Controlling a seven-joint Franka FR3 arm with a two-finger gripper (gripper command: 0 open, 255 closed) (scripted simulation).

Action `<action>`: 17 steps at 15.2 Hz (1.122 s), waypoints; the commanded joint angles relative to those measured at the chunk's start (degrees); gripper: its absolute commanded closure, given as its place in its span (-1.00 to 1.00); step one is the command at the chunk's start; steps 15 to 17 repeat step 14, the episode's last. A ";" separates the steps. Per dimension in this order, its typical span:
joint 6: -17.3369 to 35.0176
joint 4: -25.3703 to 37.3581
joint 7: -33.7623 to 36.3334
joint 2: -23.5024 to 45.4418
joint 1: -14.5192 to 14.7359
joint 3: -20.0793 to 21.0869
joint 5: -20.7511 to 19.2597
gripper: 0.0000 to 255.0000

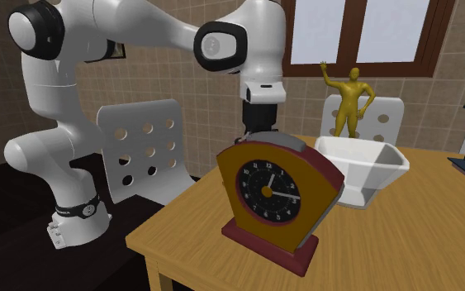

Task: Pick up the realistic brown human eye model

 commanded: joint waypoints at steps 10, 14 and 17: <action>-8.50 8.44 0.15 -0.06 0.13 0.09 0.01 1.00; -10.22 10.33 0.19 0.11 0.18 0.11 -0.03 1.00; -10.22 10.33 0.19 0.11 0.18 0.11 -0.03 1.00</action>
